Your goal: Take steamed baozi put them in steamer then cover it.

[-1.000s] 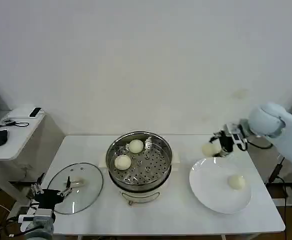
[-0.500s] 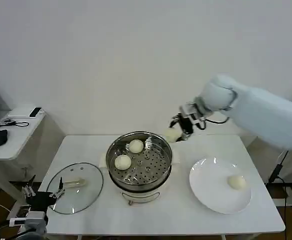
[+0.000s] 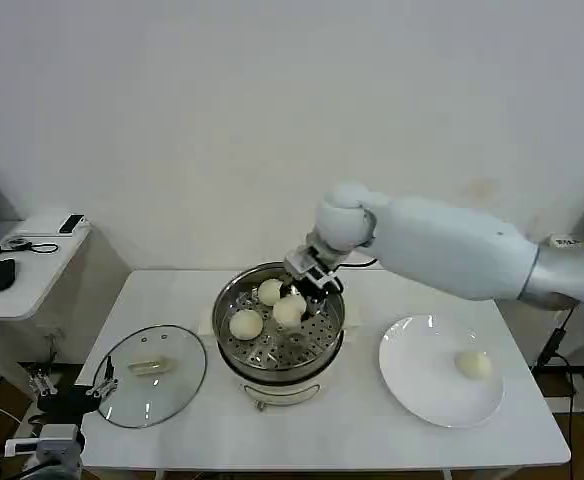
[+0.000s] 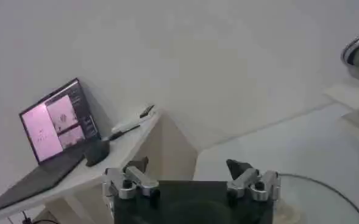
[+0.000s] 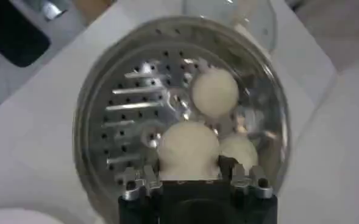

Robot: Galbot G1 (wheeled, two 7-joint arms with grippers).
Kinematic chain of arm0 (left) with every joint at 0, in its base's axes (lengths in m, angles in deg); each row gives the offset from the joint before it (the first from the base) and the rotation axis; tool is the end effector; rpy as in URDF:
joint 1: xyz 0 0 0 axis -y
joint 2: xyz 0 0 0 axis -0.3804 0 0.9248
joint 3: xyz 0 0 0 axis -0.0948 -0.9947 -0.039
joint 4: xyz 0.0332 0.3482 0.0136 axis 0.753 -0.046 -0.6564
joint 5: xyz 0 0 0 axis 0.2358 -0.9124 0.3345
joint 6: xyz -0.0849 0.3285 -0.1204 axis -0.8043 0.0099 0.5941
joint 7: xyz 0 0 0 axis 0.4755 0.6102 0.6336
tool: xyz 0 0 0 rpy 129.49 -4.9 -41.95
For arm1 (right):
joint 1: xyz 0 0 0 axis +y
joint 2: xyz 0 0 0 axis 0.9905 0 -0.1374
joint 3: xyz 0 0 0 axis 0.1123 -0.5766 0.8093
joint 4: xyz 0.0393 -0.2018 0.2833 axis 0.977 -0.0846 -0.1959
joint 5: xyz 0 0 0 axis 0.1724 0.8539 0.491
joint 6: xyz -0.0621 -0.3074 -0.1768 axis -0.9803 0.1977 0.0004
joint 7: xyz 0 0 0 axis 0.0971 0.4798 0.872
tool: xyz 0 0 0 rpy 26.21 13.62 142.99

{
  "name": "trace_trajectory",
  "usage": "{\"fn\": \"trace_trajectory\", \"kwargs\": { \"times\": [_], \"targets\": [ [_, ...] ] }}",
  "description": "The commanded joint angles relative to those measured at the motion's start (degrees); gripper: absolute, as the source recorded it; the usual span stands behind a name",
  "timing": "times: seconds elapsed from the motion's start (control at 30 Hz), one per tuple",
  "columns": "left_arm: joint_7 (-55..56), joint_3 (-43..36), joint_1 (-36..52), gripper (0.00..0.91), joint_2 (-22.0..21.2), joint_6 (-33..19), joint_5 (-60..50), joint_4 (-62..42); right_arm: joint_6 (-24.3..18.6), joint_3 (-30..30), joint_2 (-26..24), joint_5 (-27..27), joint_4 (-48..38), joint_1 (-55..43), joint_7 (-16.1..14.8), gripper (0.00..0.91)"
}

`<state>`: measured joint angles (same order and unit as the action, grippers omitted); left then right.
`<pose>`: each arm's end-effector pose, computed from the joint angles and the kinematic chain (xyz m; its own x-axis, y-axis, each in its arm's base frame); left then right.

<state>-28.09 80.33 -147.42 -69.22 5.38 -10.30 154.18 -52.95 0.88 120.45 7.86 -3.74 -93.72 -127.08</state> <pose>0.1639 0.1205 -0.2580 -0.9308 -0.3098 0.1941 -0.1879 0.8609 0.4728 0.5076 0.1584 -0.0687 -0.0808 -0.2900 0.9536 -0.6293 -0.7271 -0.2744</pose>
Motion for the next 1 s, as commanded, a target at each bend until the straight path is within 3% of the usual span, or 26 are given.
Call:
{"fn": "trace_trajectory", "kwargs": {
  "times": [0.03,0.4,0.8,0.87,0.9,1.0],
  "targets": [
    [0.0,0.4,-0.1,0.907,-0.2,0.0,0.0,0.0,-4.3,-2.1,3.7,2.3,-0.4,0.6,-0.3,0.655],
    [0.0,0.8,-0.1,0.907,-0.5,-0.1,0.1,0.1,-8.7,-3.3,2.7,3.5,1.7,0.9,-0.4,0.655],
    [0.1,0.8,-0.1,0.907,-0.6,-0.1,0.1,-0.1,-9.8,-3.9,1.2,3.7,3.7,1.1,-1.0,0.665],
    [0.1,0.7,0.0,0.907,-0.7,-0.1,0.1,-0.1,-9.9,-3.9,0.9,3.7,3.8,1.1,-1.0,0.725],
    [0.1,0.7,0.1,0.907,-0.7,-0.1,0.1,-0.1,-10.1,-4.0,0.8,3.8,3.9,1.1,-1.0,0.856],
    [0.1,0.6,0.1,0.907,-0.7,-0.1,0.1,-0.2,-10.8,-4.0,0.6,3.7,3.9,1.2,-0.6,0.907]
  ]
}}
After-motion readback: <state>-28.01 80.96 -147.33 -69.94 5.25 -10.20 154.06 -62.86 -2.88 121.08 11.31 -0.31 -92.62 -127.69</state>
